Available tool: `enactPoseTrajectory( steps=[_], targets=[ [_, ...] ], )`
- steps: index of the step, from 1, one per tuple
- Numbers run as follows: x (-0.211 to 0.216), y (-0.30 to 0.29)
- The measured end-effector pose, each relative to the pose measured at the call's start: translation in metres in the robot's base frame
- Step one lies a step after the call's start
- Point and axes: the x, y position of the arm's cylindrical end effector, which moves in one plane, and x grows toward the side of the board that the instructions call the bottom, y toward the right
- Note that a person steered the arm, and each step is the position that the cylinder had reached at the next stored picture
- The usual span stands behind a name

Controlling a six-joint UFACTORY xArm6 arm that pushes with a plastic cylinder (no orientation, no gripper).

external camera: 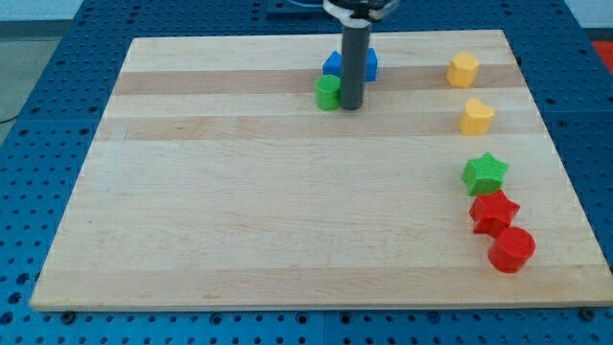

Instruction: Slightly move the green circle towards the blue cube

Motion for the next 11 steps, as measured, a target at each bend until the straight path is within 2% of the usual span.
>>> enactPoseTrajectory(
  steps=[6,11],
  targets=[
    [-0.004,-0.096],
    [-0.024,-0.089]
  ],
)
